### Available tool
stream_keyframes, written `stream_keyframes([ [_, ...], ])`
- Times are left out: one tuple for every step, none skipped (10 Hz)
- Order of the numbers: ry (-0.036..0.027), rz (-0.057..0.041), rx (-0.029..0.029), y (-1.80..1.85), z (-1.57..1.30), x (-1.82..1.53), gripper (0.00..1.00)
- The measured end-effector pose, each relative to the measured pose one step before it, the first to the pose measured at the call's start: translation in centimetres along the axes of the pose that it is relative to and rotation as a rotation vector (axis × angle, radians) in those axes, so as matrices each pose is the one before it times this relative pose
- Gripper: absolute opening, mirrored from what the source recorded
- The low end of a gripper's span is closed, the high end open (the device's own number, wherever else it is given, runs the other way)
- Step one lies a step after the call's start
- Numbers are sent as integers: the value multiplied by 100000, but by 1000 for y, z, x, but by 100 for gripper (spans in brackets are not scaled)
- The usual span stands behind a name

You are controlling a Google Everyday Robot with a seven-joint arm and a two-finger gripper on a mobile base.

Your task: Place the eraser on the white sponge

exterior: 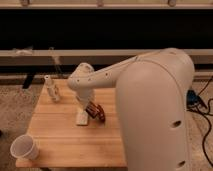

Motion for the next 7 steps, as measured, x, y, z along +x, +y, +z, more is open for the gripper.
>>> stream_keyframes([
  [68, -1821, -934, 490, 227, -471, 0],
  [17, -2732, -1457, 892, 277, -556, 0],
  [104, -1541, -900, 518, 204, -288, 0],
  [354, -1628, -1063, 621, 411, -215, 0],
  [160, -1553, -1048, 634, 428, -285, 0],
  [-85, -874, -1027, 370, 683, -203, 2],
  [-34, -460, -752, 139, 611, -110, 8],
])
